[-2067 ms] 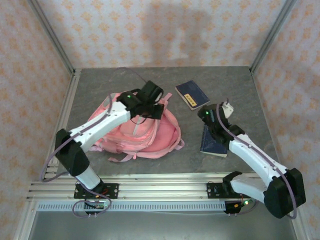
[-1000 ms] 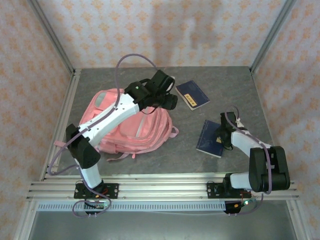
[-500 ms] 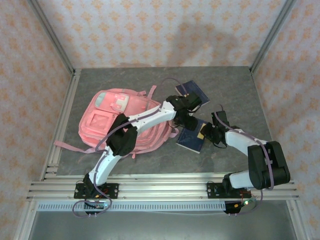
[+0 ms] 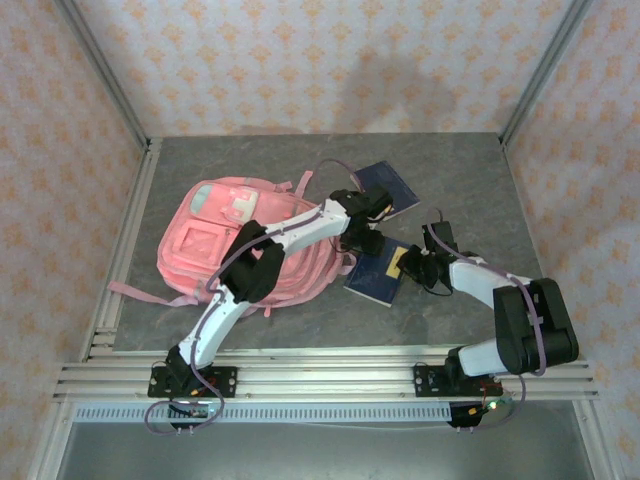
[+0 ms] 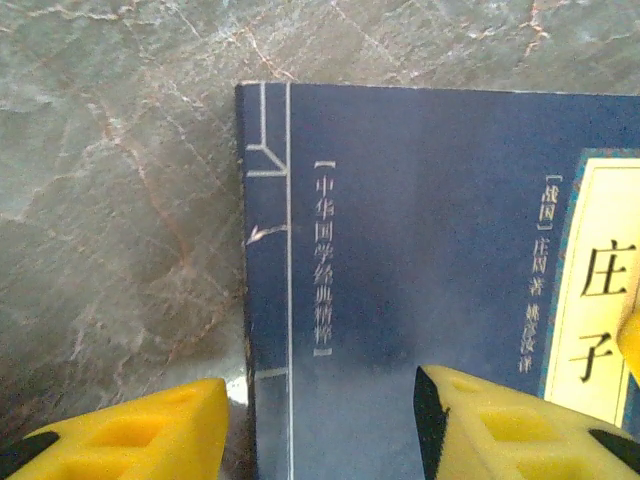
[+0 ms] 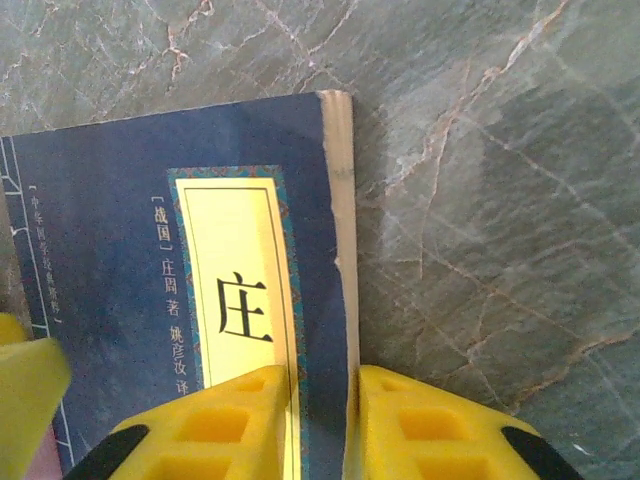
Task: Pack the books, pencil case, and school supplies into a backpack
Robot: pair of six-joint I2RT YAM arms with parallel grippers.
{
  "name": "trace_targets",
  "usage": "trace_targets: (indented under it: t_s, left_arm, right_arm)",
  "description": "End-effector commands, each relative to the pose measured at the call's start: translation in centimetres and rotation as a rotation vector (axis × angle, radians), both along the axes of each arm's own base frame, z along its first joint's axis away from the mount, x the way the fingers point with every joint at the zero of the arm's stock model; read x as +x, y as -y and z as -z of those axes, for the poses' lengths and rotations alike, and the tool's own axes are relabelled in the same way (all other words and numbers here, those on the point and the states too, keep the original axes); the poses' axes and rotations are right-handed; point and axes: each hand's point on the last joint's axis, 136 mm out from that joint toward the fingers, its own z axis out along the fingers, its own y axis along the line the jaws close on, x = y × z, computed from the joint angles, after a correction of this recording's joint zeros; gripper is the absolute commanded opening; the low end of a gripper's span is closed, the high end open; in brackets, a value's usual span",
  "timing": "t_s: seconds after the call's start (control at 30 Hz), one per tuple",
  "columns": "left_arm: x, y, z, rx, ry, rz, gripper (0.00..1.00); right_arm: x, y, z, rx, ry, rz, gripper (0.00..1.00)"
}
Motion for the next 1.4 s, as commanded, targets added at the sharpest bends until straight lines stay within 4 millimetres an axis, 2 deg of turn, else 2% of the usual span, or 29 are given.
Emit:
trace_targets:
  t_s: [0.0, 0.13, 0.3, 0.47, 0.53, 0.63, 0.8, 0.97, 1.13, 1.37]
  left_arm:
    - [0.0, 1.2, 1.2, -0.028, -0.037, 0.054, 0.52]
    - [-0.7, 1.8, 1.9, -0.064, -0.078, 0.069, 0.50]
    - [-1.6, 3.2, 0.4, -0.167, -0.108, 0.081, 0.46]
    - [-1.2, 2.8, -0.5, -0.184, -0.102, 0.070, 0.47]
    - [-1.4, 3.3, -1.0, -0.242, -0.143, 0.065, 0.43]
    - [-1.3, 3.7, -2.9, -0.318, -0.150, 0.052, 0.33]
    - [-1.6, 5.2, -6.9, -0.477, -0.157, 0.041, 0.30]
    - [-2.3, 5.8, -8.6, -0.558, -0.185, 0.020, 0.28]
    - [-3.2, 5.5, -8.5, -0.568, -0.211, 0.029, 0.26]
    - [-3.4, 4.1, -5.4, -0.427, -0.207, 0.045, 0.28]
  right_arm:
    - [0.2, -0.7, 0.0, 0.027, -0.005, -0.016, 0.21]
    - [0.2, -0.8, 0.0, 0.032, -0.004, -0.017, 0.17]
    - [0.4, -0.8, 0.1, 0.032, -0.005, -0.015, 0.15]
    - [0.6, -0.9, 0.0, 0.042, -0.003, -0.011, 0.14]
    - [0.5, -0.9, 0.0, 0.043, -0.004, -0.010, 0.14]
    - [0.4, -0.8, -0.1, 0.039, -0.003, -0.001, 0.14]
    - [0.3, -0.7, -0.2, 0.038, 0.001, 0.006, 0.14]
    - [0.3, -0.7, -0.2, 0.042, 0.002, 0.011, 0.14]
    - [0.3, -0.7, -0.4, 0.049, 0.009, 0.016, 0.14]
    - [0.2, -0.8, -0.7, 0.058, 0.015, 0.015, 0.15]
